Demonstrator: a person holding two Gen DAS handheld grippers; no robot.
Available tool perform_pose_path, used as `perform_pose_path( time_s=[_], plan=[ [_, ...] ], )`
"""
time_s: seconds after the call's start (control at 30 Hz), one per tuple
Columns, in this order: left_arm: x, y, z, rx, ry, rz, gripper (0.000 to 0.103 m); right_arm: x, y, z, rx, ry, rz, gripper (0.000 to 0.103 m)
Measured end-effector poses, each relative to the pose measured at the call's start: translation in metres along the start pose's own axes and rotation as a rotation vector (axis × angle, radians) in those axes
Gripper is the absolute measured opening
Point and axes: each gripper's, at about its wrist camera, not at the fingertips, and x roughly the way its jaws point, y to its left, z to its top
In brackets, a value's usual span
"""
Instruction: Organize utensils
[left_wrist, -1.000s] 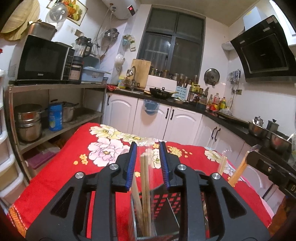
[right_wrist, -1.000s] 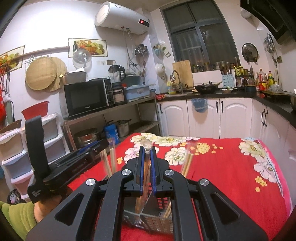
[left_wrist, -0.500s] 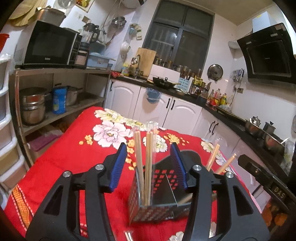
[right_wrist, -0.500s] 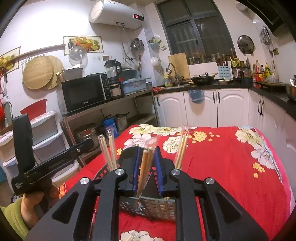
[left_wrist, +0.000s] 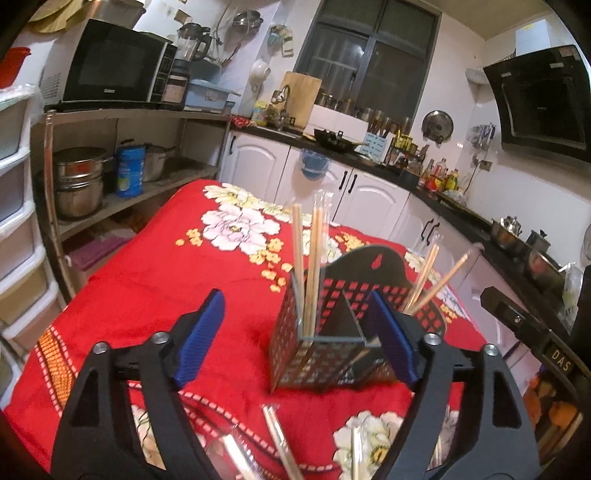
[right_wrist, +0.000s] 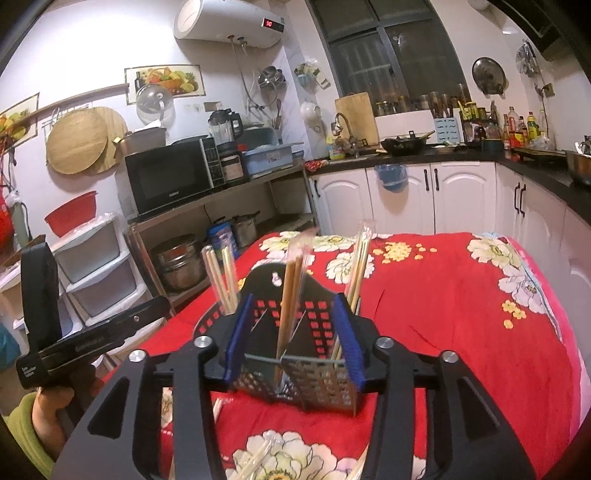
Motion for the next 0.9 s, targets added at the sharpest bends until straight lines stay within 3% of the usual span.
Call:
perform_pose_path(
  time_s=[0.27, 0.57, 0.9],
  plan=[
    [-0.018, 0.013, -0.020, -0.006, 0.045, 0.039, 0.086, -0.006, 0.003, -0.012, 0.000, 0.045, 0.019, 0.062],
    [-0.028, 0.029, -0.040, -0.026, 0.083, 0.066, 0.089, -0.004, 0.007, -0.031, -0.006, 0.116, 0.019, 0.070],
    [-0.027, 0.043, -0.067, -0.055, 0.138, 0.092, 0.091, 0.009, 0.019, -0.055, -0.064, 0.206, 0.021, 0.071]
  ],
)
